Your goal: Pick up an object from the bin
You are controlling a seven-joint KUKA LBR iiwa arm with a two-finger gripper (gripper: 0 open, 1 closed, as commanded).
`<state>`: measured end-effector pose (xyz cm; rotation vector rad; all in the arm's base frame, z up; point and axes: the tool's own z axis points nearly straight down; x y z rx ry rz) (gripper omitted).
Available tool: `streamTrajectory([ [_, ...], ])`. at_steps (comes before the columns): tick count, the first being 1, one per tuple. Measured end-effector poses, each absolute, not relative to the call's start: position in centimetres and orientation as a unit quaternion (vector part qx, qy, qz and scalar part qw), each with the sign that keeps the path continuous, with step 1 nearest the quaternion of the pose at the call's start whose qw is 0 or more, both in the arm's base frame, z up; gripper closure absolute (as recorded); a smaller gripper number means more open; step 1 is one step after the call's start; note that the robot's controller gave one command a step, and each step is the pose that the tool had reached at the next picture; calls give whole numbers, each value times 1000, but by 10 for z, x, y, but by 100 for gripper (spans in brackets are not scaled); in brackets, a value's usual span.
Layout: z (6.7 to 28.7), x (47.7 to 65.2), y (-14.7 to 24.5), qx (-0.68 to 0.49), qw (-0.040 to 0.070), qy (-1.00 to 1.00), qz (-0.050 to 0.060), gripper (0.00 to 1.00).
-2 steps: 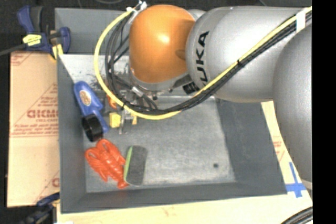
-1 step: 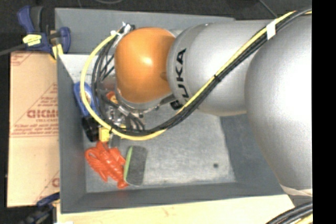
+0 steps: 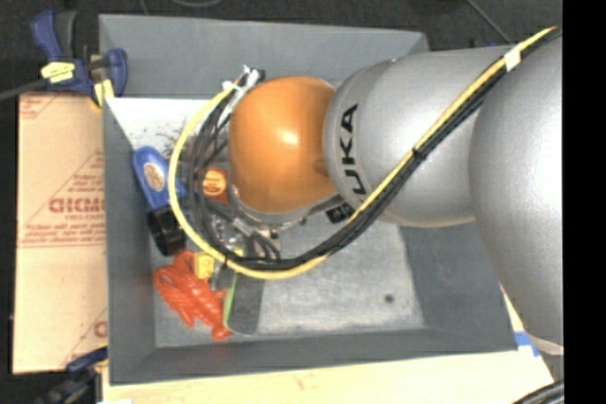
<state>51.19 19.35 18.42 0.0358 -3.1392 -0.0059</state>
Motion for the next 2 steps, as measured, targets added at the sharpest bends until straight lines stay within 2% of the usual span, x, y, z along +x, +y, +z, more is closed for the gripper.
streamTrajectory([
  [1,152,497,164,-31,-4,-999,0,0],
  [2,136,498,134,-38,5,-999,1,0],
])
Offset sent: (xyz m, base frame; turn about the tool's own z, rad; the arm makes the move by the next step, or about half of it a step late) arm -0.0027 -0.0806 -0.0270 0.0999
